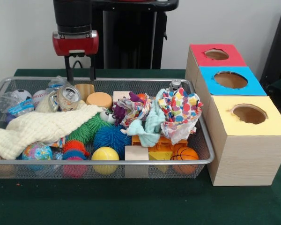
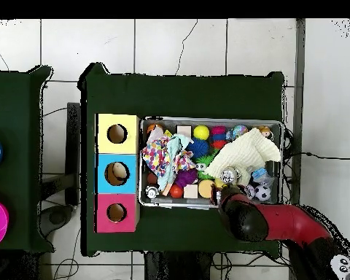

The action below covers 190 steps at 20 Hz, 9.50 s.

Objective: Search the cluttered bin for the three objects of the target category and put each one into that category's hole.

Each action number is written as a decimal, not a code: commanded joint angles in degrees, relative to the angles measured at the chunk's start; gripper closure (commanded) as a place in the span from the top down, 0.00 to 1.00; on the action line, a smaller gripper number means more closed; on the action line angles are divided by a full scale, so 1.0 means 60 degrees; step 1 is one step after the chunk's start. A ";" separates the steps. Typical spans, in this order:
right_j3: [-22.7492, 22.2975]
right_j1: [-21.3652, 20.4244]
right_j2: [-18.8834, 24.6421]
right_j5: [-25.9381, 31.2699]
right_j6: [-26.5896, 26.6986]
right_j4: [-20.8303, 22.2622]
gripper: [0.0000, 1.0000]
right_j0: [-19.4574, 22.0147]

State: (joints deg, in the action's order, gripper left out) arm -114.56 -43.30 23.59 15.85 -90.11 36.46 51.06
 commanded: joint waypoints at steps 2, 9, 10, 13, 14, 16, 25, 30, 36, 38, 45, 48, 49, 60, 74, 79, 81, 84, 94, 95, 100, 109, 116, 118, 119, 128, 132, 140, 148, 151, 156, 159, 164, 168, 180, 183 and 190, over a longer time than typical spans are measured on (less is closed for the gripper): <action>0.1296 0.0136 0.1144 -0.0825 0.0795 0.1241 1.00 0.0175; 0.1472 0.0157 0.0958 -0.0700 0.0662 0.1720 1.00 0.0101; 0.1492 0.0175 0.0886 -0.0740 0.0639 0.1830 1.00 0.0062; 0.1646 0.0327 0.0600 -0.0930 0.0461 0.2172 1.00 -0.0102; 0.1679 0.0386 0.0474 -0.0999 0.0361 0.2283 1.00 -0.0159; 0.1753 0.0475 0.0278 -0.0896 0.0263 0.2425 1.00 -0.0221; 0.1905 0.0546 0.0152 -0.0404 0.0337 0.2677 1.00 0.0159; 0.2072 0.1045 -0.0405 -0.1033 -0.0305 0.3043 1.00 -0.0181; 0.2052 0.2039 -0.1088 -0.1656 -0.0848 0.3245 1.00 -0.0253; 0.2050 0.2162 -0.1230 -0.1746 -0.0851 0.3208 1.00 -0.0266; 0.1931 0.2078 -0.0899 -0.1587 -0.0558 0.2608 1.00 -0.0192; 0.1917 0.1906 -0.0703 -0.1489 -0.0587 0.2387 1.00 -0.0337; 0.1872 0.1832 -0.0614 -0.1363 -0.0540 0.2314 1.00 -0.0365; 0.0129 0.1681 0.0950 0.0208 -0.0437 0.0214 1.00 0.0304; -0.0735 0.1787 0.2580 0.0102 -0.0252 -0.0944 1.00 0.0971; -0.0644 0.1760 0.3339 -0.0543 0.0038 -0.0491 1.00 0.1244; -0.0761 0.1723 0.3647 -0.0541 0.0027 -0.0526 1.00 0.1358; -0.1016 0.1216 0.4175 -0.0226 -0.0093 -0.0895 1.00 0.1539; -0.1042 -0.0500 0.3773 0.1100 0.0269 -0.1136 1.00 0.1710; -0.1039 -0.0536 0.3659 0.1083 0.0292 -0.1054 1.00 0.1740; -0.0886 -0.0925 0.3056 0.1398 0.0499 -0.0671 1.00 0.1826; -0.0973 -0.1044 0.2530 0.1407 0.0777 0.0197 1.00 0.2044; -0.0801 -0.0702 0.2198 0.1576 0.0982 0.0829 1.00 0.2113; -0.0761 -0.0608 0.2019 0.1515 0.0871 0.1078 1.00 0.2033; -0.0727 -0.0549 0.1957 0.1541 0.0856 0.1144 1.00 0.2032; -0.0484 -0.0267 0.1894 0.1495 0.1095 0.1660 1.00 0.2378; -0.0074 -0.0007 0.1287 0.1115 0.0472 0.2289 1.00 0.1947; 0.0287 0.0149 0.1111 0.0899 0.0411 0.2564 1.00 0.2002; 0.0685 0.0409 0.0899 0.0776 0.0271 0.2804 1.00 0.2018; 0.0882 0.0549 0.0579 0.0522 -0.0118 0.3000 1.00 0.1759; 0.1196 0.1048 0.0315 -0.0029 -0.0279 0.3231 1.00 0.1745; 0.1323 0.1272 0.0179 -0.0335 -0.0427 0.3311 1.00 0.1680; 0.1532 0.1761 -0.0179 -0.0492 -0.0679 0.3249 1.00 0.1410; 0.1487 0.1954 -0.0306 -0.0446 -0.0626 0.3039 1.00 0.1341; 0.1317 0.1703 -0.0095 -0.0866 -0.0470 0.2780 1.00 0.1308; 0.1242 0.1809 -0.0168 -0.0596 -0.0410 0.2678 1.00 0.1367; 0.1269 0.1773 -0.0281 -0.0361 -0.0428 0.2571 0.00 0.1209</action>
State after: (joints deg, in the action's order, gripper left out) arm -111.06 -36.00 24.24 9.97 -90.11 51.61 58.93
